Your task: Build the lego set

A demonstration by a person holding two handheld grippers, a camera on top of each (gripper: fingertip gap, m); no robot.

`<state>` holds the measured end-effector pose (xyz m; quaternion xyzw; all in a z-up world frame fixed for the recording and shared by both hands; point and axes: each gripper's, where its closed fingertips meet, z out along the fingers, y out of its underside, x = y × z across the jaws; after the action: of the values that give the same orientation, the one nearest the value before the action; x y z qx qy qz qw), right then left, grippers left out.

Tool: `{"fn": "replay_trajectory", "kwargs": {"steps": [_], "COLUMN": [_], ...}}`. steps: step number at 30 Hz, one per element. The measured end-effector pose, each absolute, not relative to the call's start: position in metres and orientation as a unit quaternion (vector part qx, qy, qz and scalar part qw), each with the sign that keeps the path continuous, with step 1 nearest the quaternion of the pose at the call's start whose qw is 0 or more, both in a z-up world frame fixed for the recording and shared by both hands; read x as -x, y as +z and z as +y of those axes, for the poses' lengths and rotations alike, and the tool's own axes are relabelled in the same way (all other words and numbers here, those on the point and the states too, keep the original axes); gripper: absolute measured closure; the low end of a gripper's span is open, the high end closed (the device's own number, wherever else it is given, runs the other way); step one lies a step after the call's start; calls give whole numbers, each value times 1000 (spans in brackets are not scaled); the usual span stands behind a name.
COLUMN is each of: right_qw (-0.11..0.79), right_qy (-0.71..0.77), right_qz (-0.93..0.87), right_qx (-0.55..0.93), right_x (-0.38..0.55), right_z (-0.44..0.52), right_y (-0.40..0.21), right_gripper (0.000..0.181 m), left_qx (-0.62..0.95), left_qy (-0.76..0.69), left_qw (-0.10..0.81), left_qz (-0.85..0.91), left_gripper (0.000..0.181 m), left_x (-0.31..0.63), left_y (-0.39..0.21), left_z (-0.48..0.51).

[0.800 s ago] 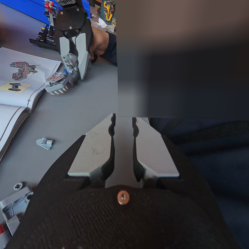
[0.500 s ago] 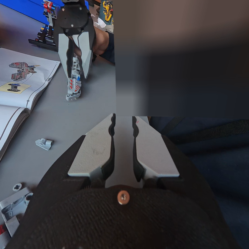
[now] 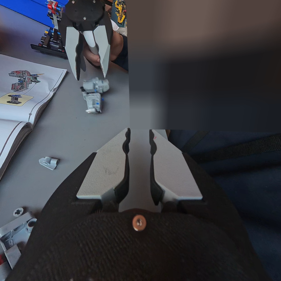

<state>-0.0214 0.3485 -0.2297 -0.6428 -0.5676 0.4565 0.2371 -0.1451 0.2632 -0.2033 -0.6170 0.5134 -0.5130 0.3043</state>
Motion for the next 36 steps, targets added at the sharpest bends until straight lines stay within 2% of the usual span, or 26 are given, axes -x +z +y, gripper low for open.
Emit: {"fn": "replay_trajectory", "kwargs": {"steps": [36], "right_qw": [297], "right_qy": [431], "right_qz": [-546], "right_qx": [654], "right_x": [18], "right_z": [371], "right_y": [-222], "right_gripper": [141], "left_qx": [616], "left_qy": [-513], "left_qw": [304], "left_qz": [514], "left_gripper": [159], "left_x": [145], "left_y": [-203], "left_z": [262]}}
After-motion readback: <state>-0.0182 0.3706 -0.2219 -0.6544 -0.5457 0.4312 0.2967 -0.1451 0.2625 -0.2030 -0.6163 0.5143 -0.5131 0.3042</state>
